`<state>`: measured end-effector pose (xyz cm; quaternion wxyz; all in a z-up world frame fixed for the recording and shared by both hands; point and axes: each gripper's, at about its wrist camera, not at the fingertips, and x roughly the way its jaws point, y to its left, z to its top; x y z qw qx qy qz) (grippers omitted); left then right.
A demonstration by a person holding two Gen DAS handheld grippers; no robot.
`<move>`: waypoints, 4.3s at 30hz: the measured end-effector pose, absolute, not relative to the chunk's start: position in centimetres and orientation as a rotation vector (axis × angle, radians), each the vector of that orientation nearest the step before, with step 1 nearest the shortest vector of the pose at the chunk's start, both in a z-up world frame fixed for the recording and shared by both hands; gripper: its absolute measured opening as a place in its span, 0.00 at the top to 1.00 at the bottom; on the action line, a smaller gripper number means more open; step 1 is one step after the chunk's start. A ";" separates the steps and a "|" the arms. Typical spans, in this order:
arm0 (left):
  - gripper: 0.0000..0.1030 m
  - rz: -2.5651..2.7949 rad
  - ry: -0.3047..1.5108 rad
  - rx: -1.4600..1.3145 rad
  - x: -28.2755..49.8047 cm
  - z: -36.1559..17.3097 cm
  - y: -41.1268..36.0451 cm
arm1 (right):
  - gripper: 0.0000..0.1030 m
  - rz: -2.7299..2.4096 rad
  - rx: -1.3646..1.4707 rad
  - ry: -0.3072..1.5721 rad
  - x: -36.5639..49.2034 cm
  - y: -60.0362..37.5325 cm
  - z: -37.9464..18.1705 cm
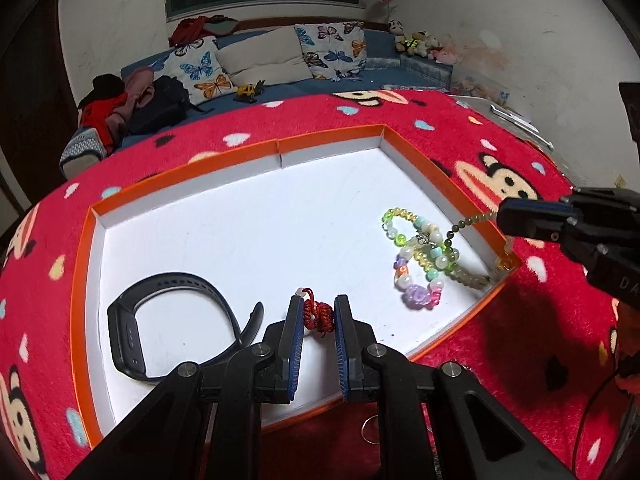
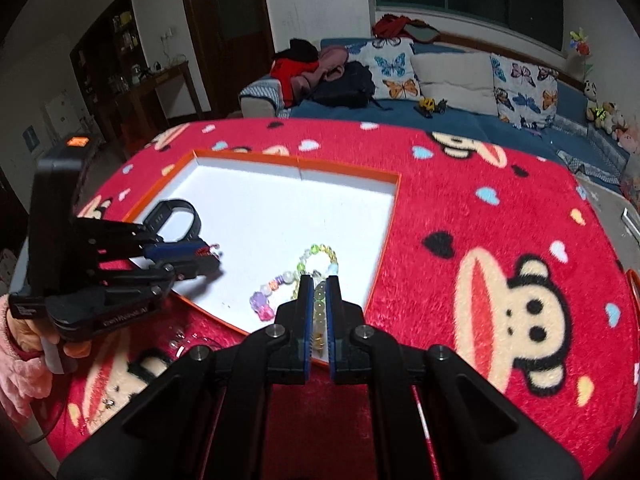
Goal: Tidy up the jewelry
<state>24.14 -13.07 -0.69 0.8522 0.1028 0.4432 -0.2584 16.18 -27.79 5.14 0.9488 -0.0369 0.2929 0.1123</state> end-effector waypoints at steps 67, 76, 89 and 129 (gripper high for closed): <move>0.60 -0.558 0.928 0.139 14.0 0.9 -8.3 | 0.53 0.374 -0.192 0.745 12.7 -20.1 -0.6; 0.60 -0.583 0.926 0.163 13.8 0.4 -9.4 | 0.55 0.377 -0.177 0.733 12.7 -20.3 -0.6; 0.62 -0.582 0.923 0.192 14.1 -0.6 -11.6 | 0.55 0.349 -0.108 0.694 11.1 -23.3 0.7; 0.89 -0.598 0.911 0.221 14.0 -1.9 -12.1 | 0.54 0.395 -0.054 0.738 11.0 -25.4 -0.8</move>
